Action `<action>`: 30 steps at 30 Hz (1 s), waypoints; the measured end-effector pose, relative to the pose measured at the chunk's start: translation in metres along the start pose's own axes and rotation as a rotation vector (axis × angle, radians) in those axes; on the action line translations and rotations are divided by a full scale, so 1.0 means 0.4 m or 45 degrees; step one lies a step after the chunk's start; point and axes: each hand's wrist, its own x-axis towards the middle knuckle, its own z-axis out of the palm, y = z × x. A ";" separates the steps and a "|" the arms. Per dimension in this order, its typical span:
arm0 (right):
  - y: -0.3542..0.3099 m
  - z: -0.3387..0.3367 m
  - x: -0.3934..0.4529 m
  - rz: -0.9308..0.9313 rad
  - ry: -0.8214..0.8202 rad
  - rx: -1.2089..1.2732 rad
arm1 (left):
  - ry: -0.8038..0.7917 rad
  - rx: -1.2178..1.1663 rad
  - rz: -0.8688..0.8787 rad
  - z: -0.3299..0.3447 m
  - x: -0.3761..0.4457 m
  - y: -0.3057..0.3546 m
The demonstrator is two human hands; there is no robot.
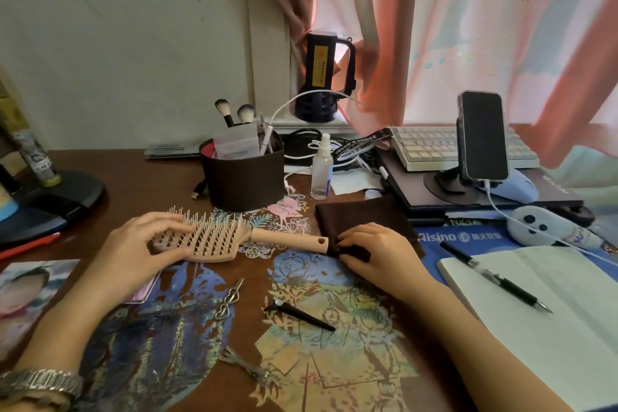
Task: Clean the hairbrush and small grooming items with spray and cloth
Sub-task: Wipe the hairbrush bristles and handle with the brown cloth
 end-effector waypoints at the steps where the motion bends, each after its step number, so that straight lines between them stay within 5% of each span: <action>1: 0.000 0.001 -0.002 0.018 0.020 0.026 | 0.007 -0.008 0.007 0.001 0.000 0.000; 14: -0.012 0.002 -0.001 0.248 0.321 0.538 | 0.010 -0.033 0.056 0.026 -0.001 0.025; 30: -0.013 -0.031 0.041 0.073 0.089 0.513 | 0.114 -0.115 0.083 0.036 0.000 0.047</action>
